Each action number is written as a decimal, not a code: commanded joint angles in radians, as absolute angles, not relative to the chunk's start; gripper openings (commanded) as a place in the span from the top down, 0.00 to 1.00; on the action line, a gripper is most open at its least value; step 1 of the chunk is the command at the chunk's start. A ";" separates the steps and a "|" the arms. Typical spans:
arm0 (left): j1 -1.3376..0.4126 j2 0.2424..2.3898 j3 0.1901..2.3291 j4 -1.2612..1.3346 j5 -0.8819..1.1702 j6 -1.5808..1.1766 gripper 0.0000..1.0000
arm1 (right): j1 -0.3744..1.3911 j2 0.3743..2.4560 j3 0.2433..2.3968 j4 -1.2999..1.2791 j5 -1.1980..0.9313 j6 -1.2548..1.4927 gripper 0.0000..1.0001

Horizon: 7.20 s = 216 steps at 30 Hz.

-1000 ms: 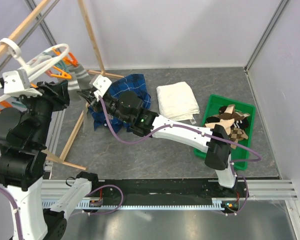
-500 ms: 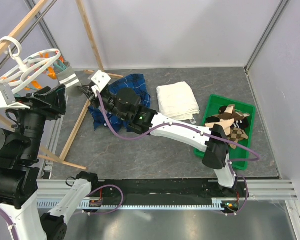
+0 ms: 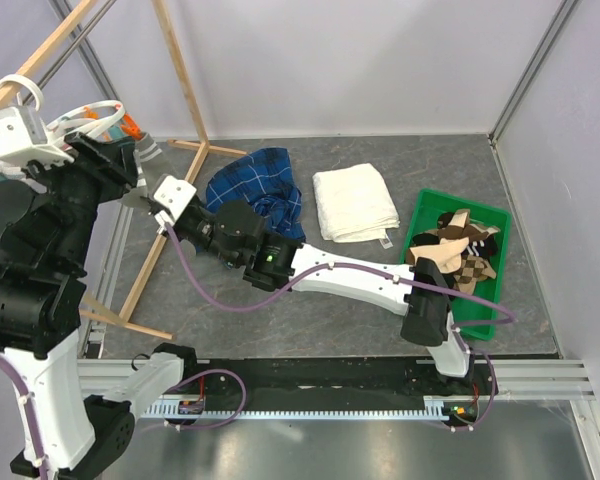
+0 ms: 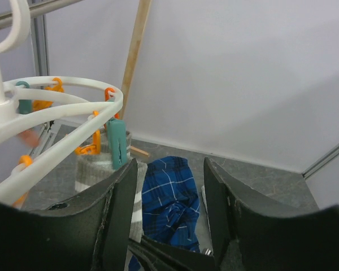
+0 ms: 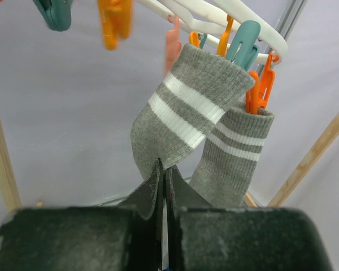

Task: Remove the socks clipped to the hanger
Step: Remove the sock from the hanger.

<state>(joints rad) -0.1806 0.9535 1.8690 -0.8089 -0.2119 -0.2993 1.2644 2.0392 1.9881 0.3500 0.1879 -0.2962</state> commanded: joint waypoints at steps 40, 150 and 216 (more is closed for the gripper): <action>-0.181 0.852 1.788 -0.756 -0.210 -0.094 0.39 | 1.258 2.105 2.226 0.313 0.295 -0.002 1.00; -0.193 0.388 1.190 -0.658 -0.216 -0.345 0.98 | 1.172 2.307 2.460 0.275 -0.032 0.555 0.47; -0.189 0.976 1.698 -0.618 -0.781 -0.046 0.51 | 1.112 2.197 2.342 0.414 0.158 0.173 1.00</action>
